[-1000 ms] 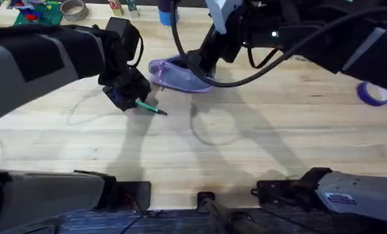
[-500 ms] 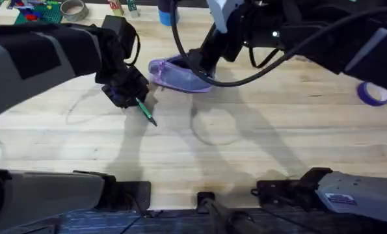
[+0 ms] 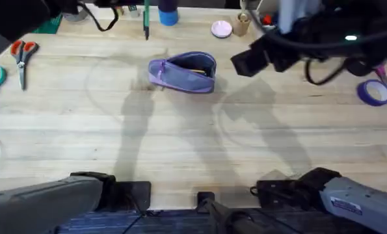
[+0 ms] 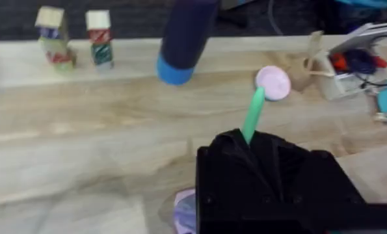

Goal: Unzip the bag, pick up the pens from the table one at a time and place them inside, then zip the bag closed.

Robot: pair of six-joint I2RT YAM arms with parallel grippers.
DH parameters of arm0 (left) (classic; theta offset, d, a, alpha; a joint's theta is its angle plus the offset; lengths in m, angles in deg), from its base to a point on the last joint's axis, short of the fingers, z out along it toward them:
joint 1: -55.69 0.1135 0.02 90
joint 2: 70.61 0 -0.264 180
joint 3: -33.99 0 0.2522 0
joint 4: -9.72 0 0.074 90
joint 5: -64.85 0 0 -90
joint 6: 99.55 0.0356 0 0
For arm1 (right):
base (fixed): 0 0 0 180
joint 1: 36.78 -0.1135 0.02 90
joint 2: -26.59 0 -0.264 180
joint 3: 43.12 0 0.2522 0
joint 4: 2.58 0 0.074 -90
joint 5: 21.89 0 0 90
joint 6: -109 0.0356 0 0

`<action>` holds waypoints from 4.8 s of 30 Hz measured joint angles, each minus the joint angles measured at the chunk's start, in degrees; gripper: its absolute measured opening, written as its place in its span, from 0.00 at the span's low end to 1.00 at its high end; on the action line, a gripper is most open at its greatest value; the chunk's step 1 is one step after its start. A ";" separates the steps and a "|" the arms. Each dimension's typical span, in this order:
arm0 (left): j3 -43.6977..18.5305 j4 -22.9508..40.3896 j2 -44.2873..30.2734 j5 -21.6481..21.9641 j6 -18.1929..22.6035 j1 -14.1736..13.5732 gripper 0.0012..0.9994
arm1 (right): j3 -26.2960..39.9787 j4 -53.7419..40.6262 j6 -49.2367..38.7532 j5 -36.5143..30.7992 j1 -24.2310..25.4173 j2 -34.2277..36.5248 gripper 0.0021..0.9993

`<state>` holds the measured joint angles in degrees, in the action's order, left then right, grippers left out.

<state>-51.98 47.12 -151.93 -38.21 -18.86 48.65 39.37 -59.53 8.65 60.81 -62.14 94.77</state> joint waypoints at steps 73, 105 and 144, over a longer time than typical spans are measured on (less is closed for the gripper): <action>-0.02 15.78 -18.23 -9.11 64.67 -11.10 0.04 | 0.00 -8.18 3.59 12.90 9.05 -10.68 1.00; -0.02 18.03 -9.79 -9.32 61.77 -7.99 0.99 | 0.00 -8.05 3.78 12.90 9.05 -10.68 1.00; -0.02 40.33 -5.62 -39.25 97.30 29.56 0.99 | 0.00 -7.25 8.55 12.92 9.05 -7.42 1.00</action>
<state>-52.00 87.45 -157.55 -77.46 78.44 78.21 39.37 -66.78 17.20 73.73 -53.09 87.34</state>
